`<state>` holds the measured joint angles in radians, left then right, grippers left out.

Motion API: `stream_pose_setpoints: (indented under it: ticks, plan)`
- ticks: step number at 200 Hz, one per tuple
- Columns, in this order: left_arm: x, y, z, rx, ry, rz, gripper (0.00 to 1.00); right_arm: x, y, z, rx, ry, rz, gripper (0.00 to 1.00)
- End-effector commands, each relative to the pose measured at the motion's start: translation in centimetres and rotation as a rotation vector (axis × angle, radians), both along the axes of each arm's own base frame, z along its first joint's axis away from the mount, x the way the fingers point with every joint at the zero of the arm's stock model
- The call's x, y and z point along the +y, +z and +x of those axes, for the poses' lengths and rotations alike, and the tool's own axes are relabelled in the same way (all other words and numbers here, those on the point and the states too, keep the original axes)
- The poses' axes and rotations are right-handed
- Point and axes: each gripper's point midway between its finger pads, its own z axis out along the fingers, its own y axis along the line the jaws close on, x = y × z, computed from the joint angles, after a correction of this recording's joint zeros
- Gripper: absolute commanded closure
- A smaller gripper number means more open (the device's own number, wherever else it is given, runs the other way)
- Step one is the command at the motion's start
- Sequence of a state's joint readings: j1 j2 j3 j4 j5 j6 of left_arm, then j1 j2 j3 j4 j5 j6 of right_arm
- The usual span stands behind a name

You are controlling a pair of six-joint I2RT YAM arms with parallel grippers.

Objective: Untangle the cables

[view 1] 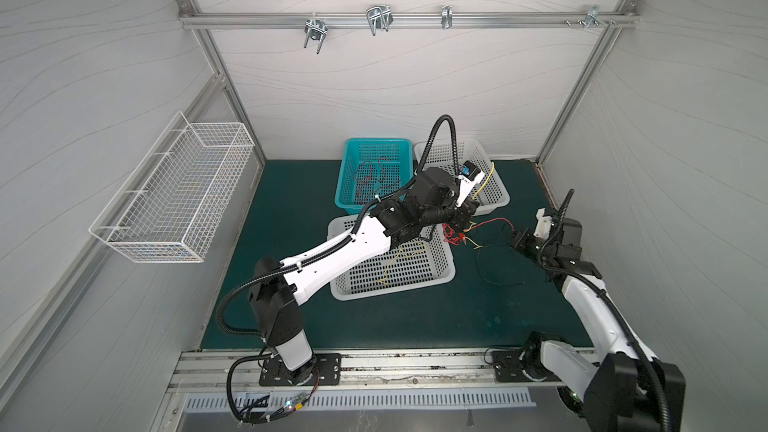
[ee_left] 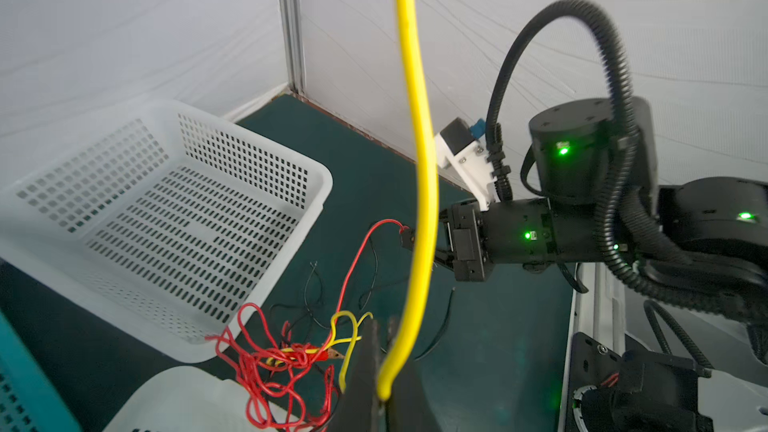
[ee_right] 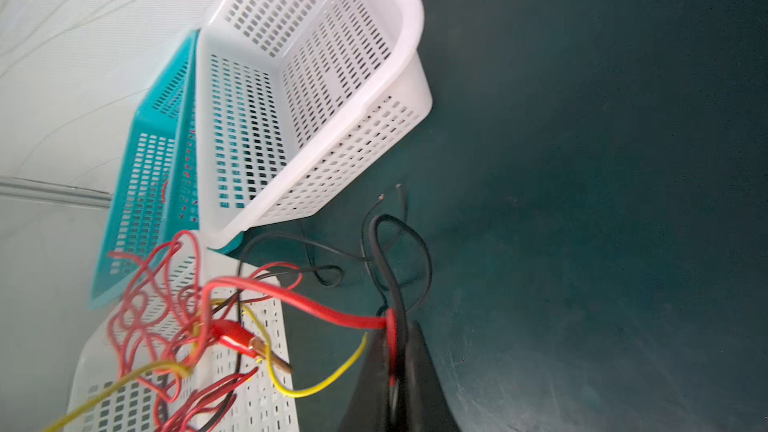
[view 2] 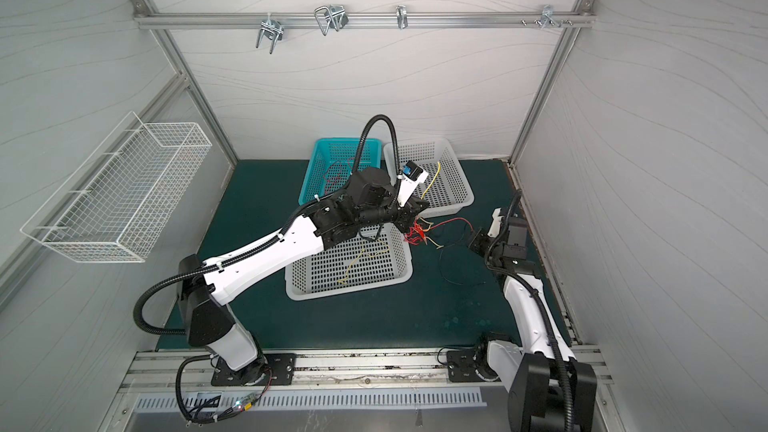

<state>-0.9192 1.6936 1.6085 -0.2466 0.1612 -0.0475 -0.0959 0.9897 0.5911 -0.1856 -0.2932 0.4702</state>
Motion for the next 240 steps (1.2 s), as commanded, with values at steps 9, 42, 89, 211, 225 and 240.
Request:
stream_pose_setpoints:
  ticks: [9,42,89,211,225,240]
  plan:
    - [-1.7,2.1,-0.1,0.005,-0.052,-0.069,1.00,2.0,1.3,-0.5,-0.033,0.108,0.012,0.94]
    - [-2.7,1.2,-0.9,0.039,-0.115,-0.058,1.00,4.0,1.8,-0.4,-0.045,0.196,0.033,0.74]
    - [-3.2,0.6,-2.3,0.071,-0.198,-0.061,1.00,5.4,3.6,0.7,-0.097,0.249,0.112,0.58]
    - [-3.4,-0.2,-1.2,0.042,-0.158,-0.027,1.00,4.2,5.6,-0.5,-0.139,0.173,0.009,0.43]
    - [-3.7,-0.1,-1.5,0.047,-0.187,-0.034,1.00,4.2,6.6,-0.9,-0.185,0.184,-0.012,0.39]
    - [-4.0,0.2,-2.0,0.049,-0.222,-0.049,1.00,4.2,7.0,-0.9,-0.191,0.195,-0.030,0.38]
